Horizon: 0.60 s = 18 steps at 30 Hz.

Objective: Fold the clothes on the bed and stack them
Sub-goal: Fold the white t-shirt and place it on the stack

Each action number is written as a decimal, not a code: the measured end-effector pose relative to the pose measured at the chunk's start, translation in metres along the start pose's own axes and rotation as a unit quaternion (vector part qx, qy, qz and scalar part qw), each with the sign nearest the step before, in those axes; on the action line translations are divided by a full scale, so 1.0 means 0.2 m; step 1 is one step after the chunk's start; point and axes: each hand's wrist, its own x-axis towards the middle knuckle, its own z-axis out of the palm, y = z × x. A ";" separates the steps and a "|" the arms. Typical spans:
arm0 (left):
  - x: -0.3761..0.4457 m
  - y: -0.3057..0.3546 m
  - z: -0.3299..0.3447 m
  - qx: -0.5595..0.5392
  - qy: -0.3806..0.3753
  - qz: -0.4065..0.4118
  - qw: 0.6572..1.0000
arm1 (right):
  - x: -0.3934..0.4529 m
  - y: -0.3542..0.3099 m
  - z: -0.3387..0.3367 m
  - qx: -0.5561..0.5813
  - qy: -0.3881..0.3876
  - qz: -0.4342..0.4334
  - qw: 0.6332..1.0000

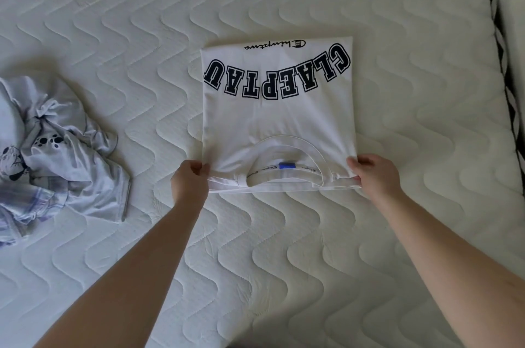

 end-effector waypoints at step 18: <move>0.10 0.04 -0.05 -0.200 -0.143 -0.085 0.966 | 0.05 -0.10 -0.02 0.022 -0.054 0.035 0.998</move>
